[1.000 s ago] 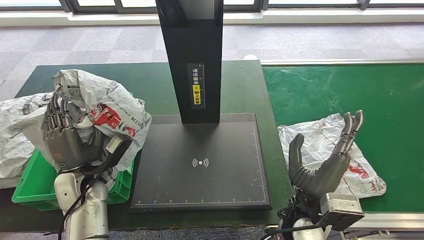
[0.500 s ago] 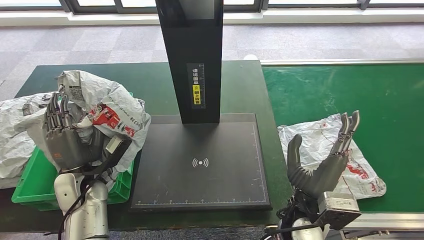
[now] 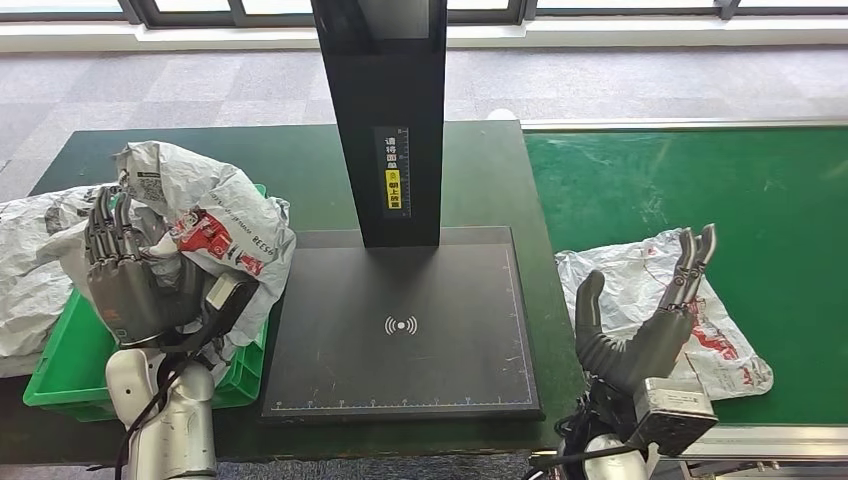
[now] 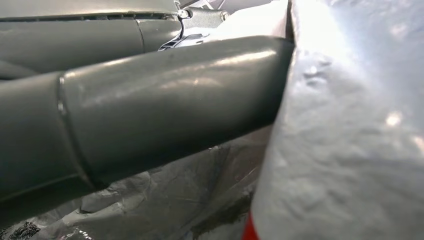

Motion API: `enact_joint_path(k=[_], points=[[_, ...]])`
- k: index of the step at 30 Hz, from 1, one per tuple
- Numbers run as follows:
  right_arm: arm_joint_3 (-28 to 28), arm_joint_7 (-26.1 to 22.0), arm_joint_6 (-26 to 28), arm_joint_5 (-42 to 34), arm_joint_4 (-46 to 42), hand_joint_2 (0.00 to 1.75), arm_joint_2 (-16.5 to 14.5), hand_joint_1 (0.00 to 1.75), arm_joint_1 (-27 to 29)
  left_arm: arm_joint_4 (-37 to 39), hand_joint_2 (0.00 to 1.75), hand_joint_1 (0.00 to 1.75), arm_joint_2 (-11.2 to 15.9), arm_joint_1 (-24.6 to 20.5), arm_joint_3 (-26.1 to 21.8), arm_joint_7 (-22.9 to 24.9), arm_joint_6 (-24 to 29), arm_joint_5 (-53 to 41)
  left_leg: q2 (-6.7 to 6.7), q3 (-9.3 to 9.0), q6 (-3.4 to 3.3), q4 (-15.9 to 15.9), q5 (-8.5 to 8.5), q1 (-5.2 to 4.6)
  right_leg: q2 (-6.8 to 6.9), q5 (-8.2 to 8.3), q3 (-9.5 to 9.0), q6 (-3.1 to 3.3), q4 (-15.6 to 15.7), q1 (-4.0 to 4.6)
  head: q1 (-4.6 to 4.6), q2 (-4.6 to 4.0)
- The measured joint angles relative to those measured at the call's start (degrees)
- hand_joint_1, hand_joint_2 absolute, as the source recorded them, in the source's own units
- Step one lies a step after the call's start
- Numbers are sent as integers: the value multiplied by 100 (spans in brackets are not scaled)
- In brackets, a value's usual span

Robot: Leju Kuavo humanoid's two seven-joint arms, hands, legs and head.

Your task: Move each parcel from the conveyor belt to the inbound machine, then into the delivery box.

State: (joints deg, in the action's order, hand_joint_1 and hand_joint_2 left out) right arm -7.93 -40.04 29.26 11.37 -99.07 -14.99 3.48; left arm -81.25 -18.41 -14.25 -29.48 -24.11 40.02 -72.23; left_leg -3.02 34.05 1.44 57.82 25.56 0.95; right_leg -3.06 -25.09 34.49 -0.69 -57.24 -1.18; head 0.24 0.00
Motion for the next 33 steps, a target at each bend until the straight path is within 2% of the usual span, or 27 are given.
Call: enact_joint_path(k=[1, 5, 6, 10, 12, 18, 27, 33], points=[[21, 0, -15, 4, 24, 175, 0, 0, -2, 7, 175, 0, -1, 0, -11, 12, 0, -26, 0, 0, 0, 0, 0, 0, 0, 0, 0, 0, 0, 0, 0, 0], [90, 0, -90, 75, 112, 175, 0, 0, -8, 85, 175, 0, -5, -16, -32, 231, 0, -295, 0, -1, 0, 0, 0, -1, 0, 0, 3, 0, 1, -1, 0, 0], [109, -1, -118, 114, 130, 175, 0, 0, -7, 202, 175, 0, -8, -55, -32, 453, 0, -492, -2, -2, 0, 0, 0, -1, 2, -1, 3, -1, 2, -1, 0, 0], [260, 0, -319, 302, 208, 175, -2, 0, 12, 1225, 175, 0, 1, -307, 49, 1959, -5, -1410, -12, -3, -1, 0, -1, -1, 12, 0, -8, 0, 2, -1, -1, 0], [325, 1, -360, 349, 231, 175, -3, 0, 40, 1561, 175, 0, 12, -407, 106, 2226, 2, -1456, -17, -6, -2, 0, -1, -2, 16, -1, -13, -1, 1, -5, -1, 0], [443, 0, -413, 444, 273, 175, -23, 0, 59, 2130, 175, 0, 75, -637, 221, 2451, 7, -1461, -68, -39, -6, -4, -4, -6, 60, -27, -61, -8, 2, -8, -1, 0], [496, 0, -431, 484, 281, 175, -60, 0, 61, 2380, 175, 0, 144, -711, 348, 2560, 7, -1461, -94, -68, -17, -7, -19, -6, 83, -27, -96, -12, 3, -18, -1, 0], [592, 0, -528, 551, 283, 175, -113, 0, 62, 2033, 175, 0, 105, -567, 380, 2200, 7, -1343, -74, -61, -14, -7, -23, -6, 72, -10, -88, -15, 2, -18, -1, 0]])
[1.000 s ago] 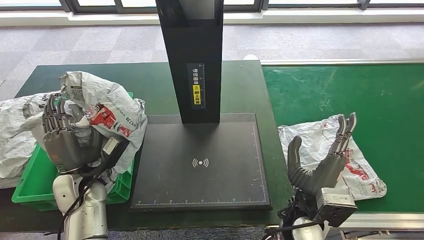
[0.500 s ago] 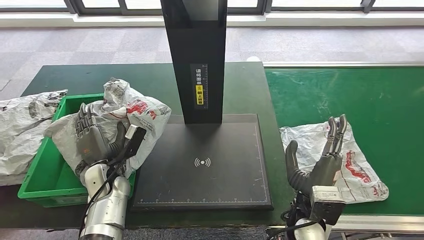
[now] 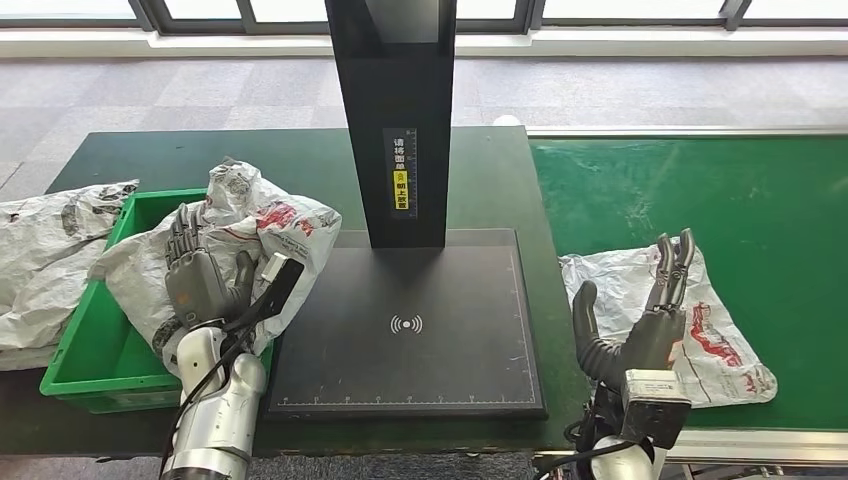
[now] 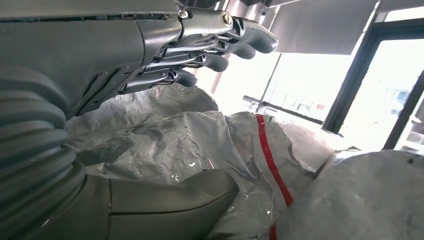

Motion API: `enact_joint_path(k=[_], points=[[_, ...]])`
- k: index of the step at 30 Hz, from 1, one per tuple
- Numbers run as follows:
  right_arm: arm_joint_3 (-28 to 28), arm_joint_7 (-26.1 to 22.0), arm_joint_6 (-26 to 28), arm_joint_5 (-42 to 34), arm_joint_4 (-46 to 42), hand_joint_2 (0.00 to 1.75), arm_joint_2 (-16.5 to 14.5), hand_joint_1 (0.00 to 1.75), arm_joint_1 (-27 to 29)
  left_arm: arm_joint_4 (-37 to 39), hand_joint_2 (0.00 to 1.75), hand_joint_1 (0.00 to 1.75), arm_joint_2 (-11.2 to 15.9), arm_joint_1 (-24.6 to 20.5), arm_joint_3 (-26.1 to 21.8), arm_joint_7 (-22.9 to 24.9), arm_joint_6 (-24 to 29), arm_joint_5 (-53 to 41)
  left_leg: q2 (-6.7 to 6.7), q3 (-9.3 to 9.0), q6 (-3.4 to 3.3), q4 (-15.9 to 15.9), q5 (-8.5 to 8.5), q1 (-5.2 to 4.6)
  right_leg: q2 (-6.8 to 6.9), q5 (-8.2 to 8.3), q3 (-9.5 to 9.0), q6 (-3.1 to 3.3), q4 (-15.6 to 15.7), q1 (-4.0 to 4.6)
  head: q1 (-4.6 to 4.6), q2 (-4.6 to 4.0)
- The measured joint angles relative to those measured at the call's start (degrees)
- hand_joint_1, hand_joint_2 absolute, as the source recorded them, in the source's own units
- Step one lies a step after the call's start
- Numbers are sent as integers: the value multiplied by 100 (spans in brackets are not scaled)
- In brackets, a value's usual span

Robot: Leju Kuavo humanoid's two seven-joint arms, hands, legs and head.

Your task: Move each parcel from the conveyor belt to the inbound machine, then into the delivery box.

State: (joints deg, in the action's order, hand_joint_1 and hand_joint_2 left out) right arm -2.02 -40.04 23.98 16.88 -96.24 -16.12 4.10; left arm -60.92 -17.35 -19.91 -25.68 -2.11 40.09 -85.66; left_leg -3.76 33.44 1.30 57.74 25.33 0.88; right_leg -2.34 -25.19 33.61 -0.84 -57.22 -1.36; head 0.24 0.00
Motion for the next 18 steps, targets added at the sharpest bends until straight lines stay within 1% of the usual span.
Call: enact_joint_path(k=[2, 3, 6, 9, 14, 16, 18], points=[[18, 0, -1, 5, 1, 175, -14, 0, 1, -188, 175, 0, -28, 91, -5, -246, 0, 194, 15, 6, 3, 0, 0, 0, -15, 6, 9, 2, -1, 0, 0, 0], [28, 0, -1, 8, 1, 175, -22, 0, 0, -341, 175, 0, -46, 161, -20, -463, 1, 397, 21, 9, 4, 0, 1, 0, -22, 6, 14, 3, -2, 1, 1, 0], [53, 1, -1, 9, 8, 175, -41, 0, -2, -1073, 175, 0, -102, 374, -167, -1406, 5, 1378, 39, 26, 10, 0, 5, 1, -43, 9, 40, 7, -3, 7, 1, 0], [53, 1, 2, 2, 39, 175, -50, 0, -9, -1766, 175, 0, -115, 477, -401, -2094, 9, 2256, 42, 38, 19, -1, 13, 3, -46, 7, 54, 14, -3, 14, 0, 0], [53, 0, 42, -55, 135, 175, -60, 0, -62, -2395, 175, 0, -114, 582, -960, -3451, 8, 3617, 45, 44, 29, -2, 19, 10, -46, -2, 65, 28, -3, 23, 1, 0], [53, 0, 57, -80, 178, 175, -60, 0, -86, -2576, 175, 0, -115, 612, -1160, -3656, 7, 3956, 47, 46, 30, -2, 20, 11, -47, -4, 68, 30, -4, 25, 1, 0], [53, 0, 77, -98, 214, 175, -61, 0, -109, -2745, 175, 0, -115, 633, -1253, -3665, 5, 4115, 46, 49, 30, -2, 21, 12, -46, -5, 69, 31, -4, 25, 0, 0]])
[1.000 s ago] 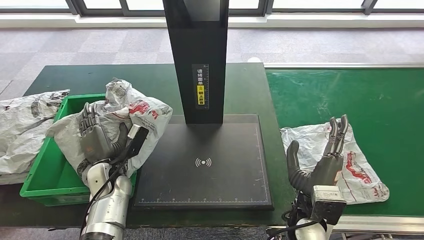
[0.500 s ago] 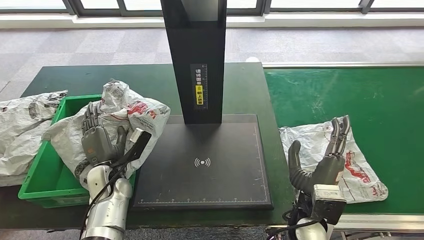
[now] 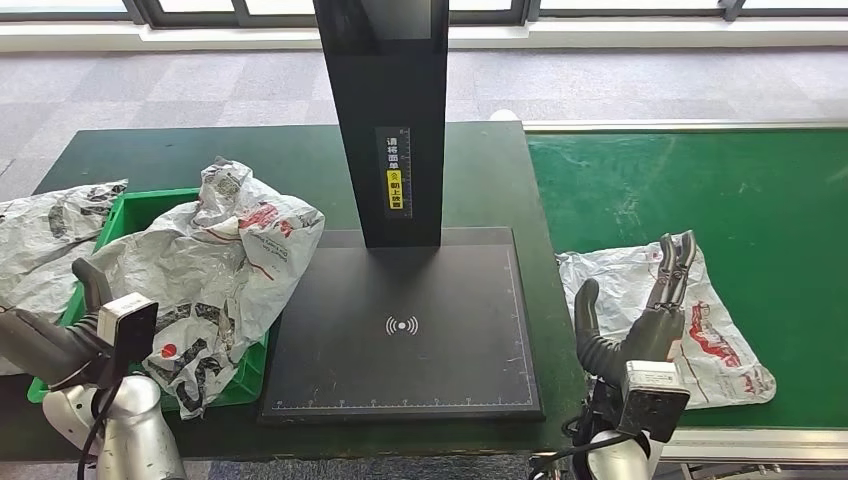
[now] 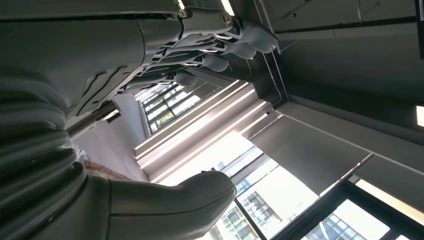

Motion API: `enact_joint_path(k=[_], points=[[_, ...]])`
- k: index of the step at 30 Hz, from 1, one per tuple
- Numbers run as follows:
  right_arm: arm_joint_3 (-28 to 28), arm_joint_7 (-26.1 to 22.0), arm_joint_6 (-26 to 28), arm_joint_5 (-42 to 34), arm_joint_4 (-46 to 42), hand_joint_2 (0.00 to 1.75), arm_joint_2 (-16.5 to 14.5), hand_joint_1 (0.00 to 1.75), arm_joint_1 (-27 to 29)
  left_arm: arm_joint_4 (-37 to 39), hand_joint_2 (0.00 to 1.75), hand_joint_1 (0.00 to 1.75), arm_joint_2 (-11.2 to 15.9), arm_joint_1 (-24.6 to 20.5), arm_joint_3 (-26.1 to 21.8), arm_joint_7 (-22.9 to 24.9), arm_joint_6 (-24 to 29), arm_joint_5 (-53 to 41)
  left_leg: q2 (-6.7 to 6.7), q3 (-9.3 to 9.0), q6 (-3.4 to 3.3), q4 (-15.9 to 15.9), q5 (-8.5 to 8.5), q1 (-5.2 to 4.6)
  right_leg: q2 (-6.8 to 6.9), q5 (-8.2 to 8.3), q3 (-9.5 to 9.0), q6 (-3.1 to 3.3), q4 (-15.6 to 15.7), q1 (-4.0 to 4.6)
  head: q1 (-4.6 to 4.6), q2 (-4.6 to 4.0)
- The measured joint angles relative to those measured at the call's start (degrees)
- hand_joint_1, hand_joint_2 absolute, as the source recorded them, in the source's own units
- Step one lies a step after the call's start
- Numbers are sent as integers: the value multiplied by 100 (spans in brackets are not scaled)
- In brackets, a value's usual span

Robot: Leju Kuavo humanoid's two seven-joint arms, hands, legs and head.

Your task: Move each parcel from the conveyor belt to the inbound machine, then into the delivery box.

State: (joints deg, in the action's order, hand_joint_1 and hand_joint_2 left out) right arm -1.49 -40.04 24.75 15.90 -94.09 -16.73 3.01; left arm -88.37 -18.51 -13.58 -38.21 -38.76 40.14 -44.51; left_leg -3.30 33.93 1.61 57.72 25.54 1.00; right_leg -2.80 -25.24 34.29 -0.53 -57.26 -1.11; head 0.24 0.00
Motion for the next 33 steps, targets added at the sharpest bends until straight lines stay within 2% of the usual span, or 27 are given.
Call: enact_joint_path(k=[8, 21, 24, 29, 31, 33], points=[[0, 0, 50, -41, 116, 175, -1, 0, -38, -495, 175, 0, 2, 50, -108, -2, -1, 283, 1, 1, 0, 0, 1, 0, 3, 0, 0, 1, 0, 0, 0, 0], [0, 0, 68, -56, 199, 175, -1, 0, -81, -618, 175, 0, 1, 67, -156, -2, -1, 383, 1, 1, 0, 0, 1, 0, 2, 0, 2, 1, 0, 0, 0, 0], [2, 0, 150, -25, 218, 175, -2, 0, -109, -607, 175, 0, 1, 149, 189, -2, -1, 1234, 1, 2, -3, 0, 3, 0, 3, 0, 5, 1, 1, -1, -1, 0], [100, 0, 688, 417, 289, 175, -2, 0, -174, -402, 175, 0, 30, 253, 1278, -2, -79, 2397, -1, 4, -4, 1, 3, -2, 8, 1, 3, -1, 3, -2, -2, 0], [245, 2, 1039, 809, 457, 175, -1, 0, -285, -331, 175, 0, 75, 311, 1791, -2, -423, 2809, 2, 6, -5, 1, 3, -3, 4, 4, 4, -4, 3, -3, -2, 0], [529, 28, 1329, 1507, 789, 175, 1, 0, -494, -300, 175, 0, 107, 357, 2254, -2, -1216, 3240, 4, 6, -5, 2, 3, -4, 1, 6, 4, -7, 3, -5, -3, 0]])
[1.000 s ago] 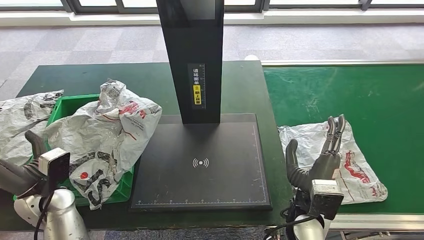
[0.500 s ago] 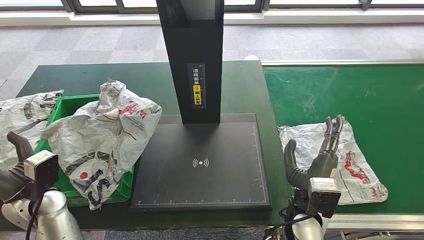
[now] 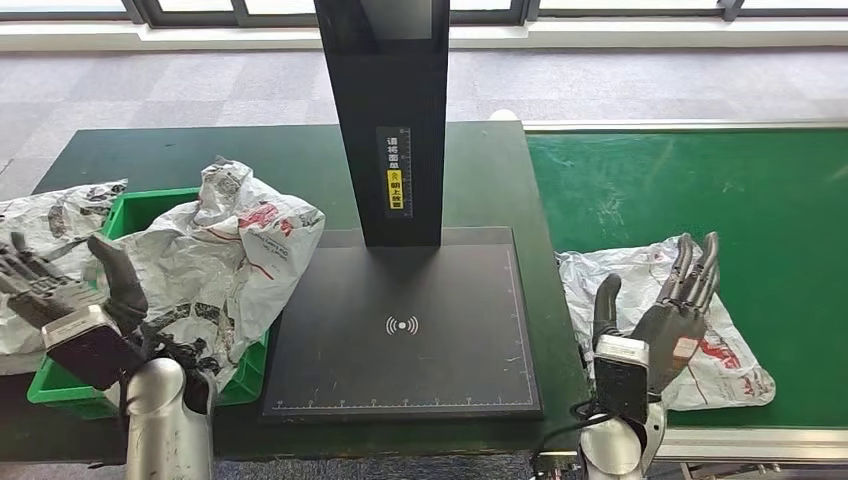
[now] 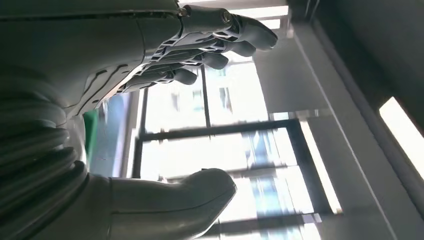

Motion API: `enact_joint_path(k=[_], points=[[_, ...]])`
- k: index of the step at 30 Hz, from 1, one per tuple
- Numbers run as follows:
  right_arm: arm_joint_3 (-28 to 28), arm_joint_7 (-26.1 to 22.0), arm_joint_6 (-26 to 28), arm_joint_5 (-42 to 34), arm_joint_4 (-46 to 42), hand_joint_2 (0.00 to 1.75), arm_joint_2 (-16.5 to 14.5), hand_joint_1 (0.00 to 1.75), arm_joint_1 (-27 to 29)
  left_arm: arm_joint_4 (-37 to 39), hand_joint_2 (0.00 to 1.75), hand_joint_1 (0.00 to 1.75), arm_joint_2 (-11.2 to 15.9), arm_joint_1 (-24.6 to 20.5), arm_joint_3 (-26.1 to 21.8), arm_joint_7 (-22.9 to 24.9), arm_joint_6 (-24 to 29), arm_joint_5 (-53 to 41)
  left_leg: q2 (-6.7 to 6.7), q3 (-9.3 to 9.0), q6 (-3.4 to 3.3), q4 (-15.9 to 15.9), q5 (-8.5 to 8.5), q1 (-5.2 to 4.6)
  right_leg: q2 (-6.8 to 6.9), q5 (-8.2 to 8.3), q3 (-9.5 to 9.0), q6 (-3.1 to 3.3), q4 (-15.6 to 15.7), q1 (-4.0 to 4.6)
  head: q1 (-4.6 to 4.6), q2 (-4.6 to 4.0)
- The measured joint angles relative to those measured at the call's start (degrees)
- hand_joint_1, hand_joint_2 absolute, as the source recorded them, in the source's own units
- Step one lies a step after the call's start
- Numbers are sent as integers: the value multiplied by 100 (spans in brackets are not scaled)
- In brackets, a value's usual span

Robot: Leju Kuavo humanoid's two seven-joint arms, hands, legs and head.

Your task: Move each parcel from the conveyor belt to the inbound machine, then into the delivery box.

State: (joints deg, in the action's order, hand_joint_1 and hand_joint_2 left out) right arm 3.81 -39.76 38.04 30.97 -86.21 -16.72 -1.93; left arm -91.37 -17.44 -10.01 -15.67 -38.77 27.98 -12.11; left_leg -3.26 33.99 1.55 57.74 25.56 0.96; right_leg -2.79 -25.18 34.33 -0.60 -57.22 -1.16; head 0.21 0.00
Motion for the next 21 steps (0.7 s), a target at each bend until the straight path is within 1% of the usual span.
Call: enact_joint_path(k=[2, 3, 4, 5, 7, 10, 13, 16, 21], points=[[509, 77, 129, 906, 567, 175, 31, 0, -366, 6, 175, 0, 22, 110, 403, 0, -1060, 360, 4, -2, -1, 1, 0, -2, -6, 3, 0, -4, 1, -3, -1, 0], [821, 97, 136, 1195, 936, 175, 75, 0, -591, 9, 175, 0, 35, 182, 590, 0, -1550, 478, 5, -2, -2, 1, -1, -3, -7, 6, 0, -7, 2, -3, -2, 0], [1158, 92, 118, 1303, 1373, 175, 143, 0, -830, 11, 175, 0, 47, 244, 765, 0, -1979, 568, 2, 0, -5, 3, -3, -3, -5, 8, -1, -10, 3, -3, -2, 0], [1457, 68, 81, 1201, 1810, 175, 226, 0, -1048, 12, 175, 0, 55, 286, 918, 0, -2305, 629, -6, 3, -8, 4, -5, -3, 1, 9, -2, -12, 4, -4, -2, 0], [1906, 38, -29, 743, 2591, 175, 414, 0, -1391, 11, 175, 0, 69, 348, 1153, 0, -2695, 722, -21, 7, -13, 5, -8, -4, 13, 10, -4, -13, 4, -7, -2, 0], [2270, 17, -180, 283, 3459, 175, 644, 0, -1705, 12, 175, 0, 89, 439, 1344, 0, -3006, 789, -9, 8, -12, 5, -7, -9, 1, 10, 4, -14, 3, -10, -2, 0], [2488, 0, -341, 63, 4058, 175, 787, 0, -1903, 25, 175, 0, 92, 450, 1411, 0, -3143, 789, -5, 9, -9, 4, -6, -7, -2, 9, 10, -12, 1, -7, -2, 0], [2616, -17, -442, -22, 4411, 175, 865, 0, -2025, 37, 175, 0, 93, 446, 1434, 0, -3180, 783, -4, 10, -7, 3, -4, -3, -1, 7, 12, -10, -1, -4, -2, 0], [2786, -26, -924, -338, 4795, 175, 955, 0, -2150, 69, 175, 0, 94, 442, 1436, 0, -3222, 777, -4, 11, -7, 2, -4, -3, -1, 6, 11, -10, -1, -4, -2, 0]])
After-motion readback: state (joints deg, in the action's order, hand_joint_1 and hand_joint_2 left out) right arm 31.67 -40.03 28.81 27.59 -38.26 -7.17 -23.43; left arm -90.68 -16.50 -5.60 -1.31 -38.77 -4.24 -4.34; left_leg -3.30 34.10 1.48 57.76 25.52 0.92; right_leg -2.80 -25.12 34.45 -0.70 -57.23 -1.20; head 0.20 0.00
